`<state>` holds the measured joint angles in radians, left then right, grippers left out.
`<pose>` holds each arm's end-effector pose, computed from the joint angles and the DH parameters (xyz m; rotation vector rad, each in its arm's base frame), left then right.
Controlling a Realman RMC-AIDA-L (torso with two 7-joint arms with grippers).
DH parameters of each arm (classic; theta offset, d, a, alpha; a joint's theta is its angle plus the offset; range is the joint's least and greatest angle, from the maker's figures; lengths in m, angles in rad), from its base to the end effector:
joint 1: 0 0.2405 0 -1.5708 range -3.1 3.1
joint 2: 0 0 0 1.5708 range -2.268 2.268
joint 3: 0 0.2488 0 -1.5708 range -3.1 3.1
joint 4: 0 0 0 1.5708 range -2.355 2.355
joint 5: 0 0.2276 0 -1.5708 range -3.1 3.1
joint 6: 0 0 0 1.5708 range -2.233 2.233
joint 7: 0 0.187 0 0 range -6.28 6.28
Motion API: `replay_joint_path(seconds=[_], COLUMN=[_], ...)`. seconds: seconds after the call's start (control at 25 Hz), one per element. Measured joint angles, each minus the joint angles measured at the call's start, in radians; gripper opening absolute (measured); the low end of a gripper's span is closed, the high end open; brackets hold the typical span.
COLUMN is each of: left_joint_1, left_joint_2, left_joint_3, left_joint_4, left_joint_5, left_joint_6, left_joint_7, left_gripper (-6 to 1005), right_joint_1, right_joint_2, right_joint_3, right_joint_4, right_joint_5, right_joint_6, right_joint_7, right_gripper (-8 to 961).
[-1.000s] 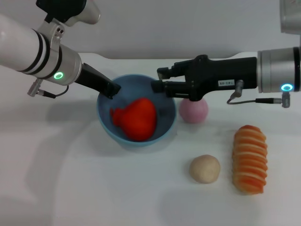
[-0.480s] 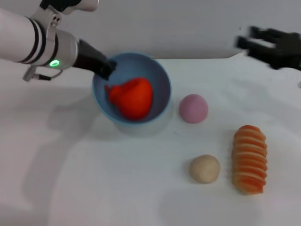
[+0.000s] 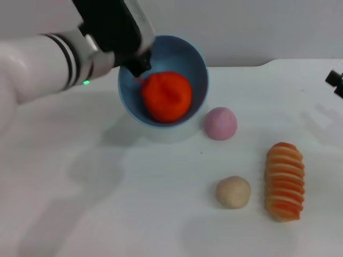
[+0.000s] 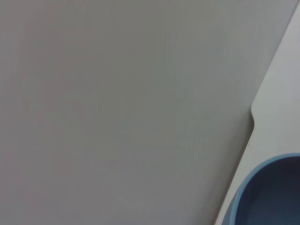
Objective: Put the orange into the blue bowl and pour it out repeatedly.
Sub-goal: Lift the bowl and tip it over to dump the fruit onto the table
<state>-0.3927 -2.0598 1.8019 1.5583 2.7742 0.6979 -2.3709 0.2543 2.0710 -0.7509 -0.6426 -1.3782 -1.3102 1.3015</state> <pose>-0.1094 0.4239 -0.0430 -2.2638 0.0990 0.1315 0.3248 0.3544 0.0428 -1.9838 0.8269 0.9689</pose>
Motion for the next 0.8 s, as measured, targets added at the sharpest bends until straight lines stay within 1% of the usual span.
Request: replay_joint_path(seconds=[0.08,0.16,0.28,0.44,0.48,0.52,0.56,0.6,0.64,0.68,0.72,0.8], left_joint_1=[0.025,0.047,0.089,0.167,0.167,0.213,0.230,0.230,0.242,0.257,0.261,0.273], left_joint_2=[0.000,-0.001,0.000,-0.003,-0.003,-0.002,-0.003,-0.003,-0.004,-0.005,-0.005,-0.007], left_joint_3=[0.062,0.108,0.163,0.232,0.232,0.268,0.278,0.278,0.286,0.299,0.302,0.318], left_joint_4=[0.021,0.031,0.044,0.048,0.048,0.038,0.026,0.026,0.015,-0.009,-0.018,-0.061], left_joint_5=[0.075,0.111,0.112,0.114,0.114,0.115,0.115,0.115,0.115,0.115,0.115,0.115], left_joint_6=[-0.033,-0.071,-0.140,-0.280,-0.280,-0.403,-0.455,-0.455,-0.499,-0.570,-0.594,-0.692], left_joint_7=[0.002,0.019,0.103,0.273,0.273,0.366,0.407,0.407,0.441,0.488,0.505,0.552], left_gripper=[0,0,0,0,0,-1,-1,-1,-1,-1,-1,-1], right_joint_1=[0.000,0.003,0.016,0.024,0.024,0.024,0.024,0.024,0.024,0.027,0.029,0.033], right_joint_2=[0.003,0.004,0.002,0.001,0.001,0.001,0.002,0.002,0.002,0.003,0.003,0.003], right_joint_3=[0.004,0.005,0.005,0.005,0.005,0.006,0.006,0.006,0.006,0.007,0.007,0.007], right_joint_4=[0.033,0.064,0.117,0.130,0.130,0.131,0.132,0.135,0.135,0.139,0.142,0.148], right_joint_5=[0.014,0.048,0.085,0.087,0.087,0.087,0.087,0.088,0.088,0.088,0.088,0.088], right_joint_6=[0.000,0.000,0.000,0.000,-0.001,-0.003,-0.003,-0.003,-0.003,-0.002,0.000,0.005], right_joint_7=[-0.049,-0.095,-0.135,-0.139,-0.140,-0.142,-0.147,-0.159,-0.159,-0.163,-0.164,-0.164], right_gripper=[540,540,540,540,540,540,540,541,541,541,541,541])
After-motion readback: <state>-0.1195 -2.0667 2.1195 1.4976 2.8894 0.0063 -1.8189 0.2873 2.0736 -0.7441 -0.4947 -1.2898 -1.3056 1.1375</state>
